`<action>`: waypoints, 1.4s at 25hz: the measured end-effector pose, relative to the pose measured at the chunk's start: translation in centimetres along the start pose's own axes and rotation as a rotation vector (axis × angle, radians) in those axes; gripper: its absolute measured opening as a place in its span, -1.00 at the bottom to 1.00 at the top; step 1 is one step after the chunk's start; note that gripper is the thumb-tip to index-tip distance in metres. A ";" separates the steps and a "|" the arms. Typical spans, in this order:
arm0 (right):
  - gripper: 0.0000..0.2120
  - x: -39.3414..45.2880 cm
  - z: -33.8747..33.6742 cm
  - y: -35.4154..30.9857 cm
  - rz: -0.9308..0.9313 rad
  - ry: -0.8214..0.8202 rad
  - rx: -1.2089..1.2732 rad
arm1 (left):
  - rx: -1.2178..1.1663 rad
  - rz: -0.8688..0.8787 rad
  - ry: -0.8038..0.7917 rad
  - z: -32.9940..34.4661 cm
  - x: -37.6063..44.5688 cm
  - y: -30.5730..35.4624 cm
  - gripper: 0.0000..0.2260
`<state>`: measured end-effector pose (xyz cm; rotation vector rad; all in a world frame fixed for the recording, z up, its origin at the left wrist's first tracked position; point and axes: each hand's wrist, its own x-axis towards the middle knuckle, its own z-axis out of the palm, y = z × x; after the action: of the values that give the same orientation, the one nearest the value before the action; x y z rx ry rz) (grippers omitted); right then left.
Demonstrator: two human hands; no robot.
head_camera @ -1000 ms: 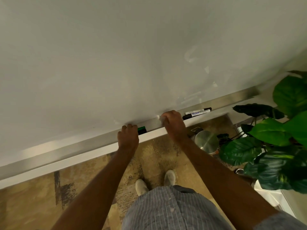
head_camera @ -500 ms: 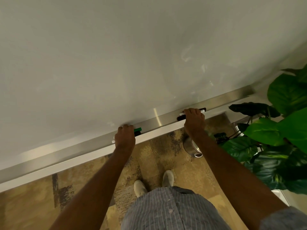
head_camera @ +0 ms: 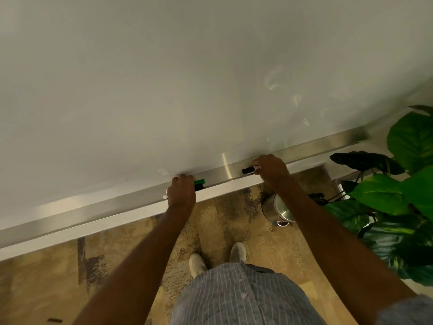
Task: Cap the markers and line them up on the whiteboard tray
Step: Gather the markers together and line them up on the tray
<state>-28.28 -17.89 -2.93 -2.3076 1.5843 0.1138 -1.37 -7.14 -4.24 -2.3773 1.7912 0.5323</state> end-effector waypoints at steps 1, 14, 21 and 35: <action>-0.77 -0.1 -0.1 -1.2 -0.063 0.019 0.023 | -0.006 -0.002 0.009 0.1 -0.1 -0.1 -0.81; -0.75 0.2 5.4 -11.6 -0.121 -0.062 0.259 | -0.142 -0.105 0.092 0.7 -0.9 -3.5 -0.80; -0.90 0.1 5.9 -13.7 -0.109 -0.051 0.393 | -0.171 -0.120 0.101 0.6 -1.1 -3.8 -0.79; -0.82 -1.6 4.6 -11.6 -0.014 0.174 0.759 | -0.179 -0.105 0.112 1.0 -1.0 -4.1 -0.76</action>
<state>-17.65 -11.24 -4.20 -1.7514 1.3575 -0.6025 2.10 -4.67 -5.31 -2.6536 1.7162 0.5801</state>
